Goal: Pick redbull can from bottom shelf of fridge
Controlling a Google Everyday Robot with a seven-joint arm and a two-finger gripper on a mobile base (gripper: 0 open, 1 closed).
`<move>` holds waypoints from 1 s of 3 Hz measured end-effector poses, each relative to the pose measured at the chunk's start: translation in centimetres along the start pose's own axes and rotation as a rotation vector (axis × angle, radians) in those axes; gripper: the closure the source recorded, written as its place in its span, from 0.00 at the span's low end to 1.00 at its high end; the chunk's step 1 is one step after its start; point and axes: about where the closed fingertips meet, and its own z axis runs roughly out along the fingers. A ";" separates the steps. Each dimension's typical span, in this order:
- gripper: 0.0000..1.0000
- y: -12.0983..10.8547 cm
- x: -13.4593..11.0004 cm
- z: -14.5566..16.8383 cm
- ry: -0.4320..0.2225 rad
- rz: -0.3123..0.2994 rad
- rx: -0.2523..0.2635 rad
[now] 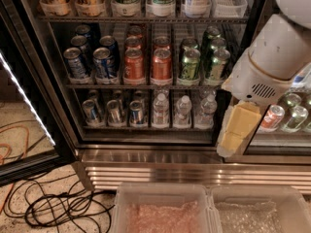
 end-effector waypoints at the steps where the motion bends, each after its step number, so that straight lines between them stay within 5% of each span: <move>1: 0.00 0.0 0.0 0.0 0.000 -0.001 0.000; 2: 0.00 2.4 -1.7 2.6 -0.026 -0.031 -0.040; 3: 0.00 5.6 -5.0 8.9 -0.036 -0.035 -0.098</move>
Offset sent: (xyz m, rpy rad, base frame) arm -0.0488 0.0923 -0.0782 0.1024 0.0877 0.1402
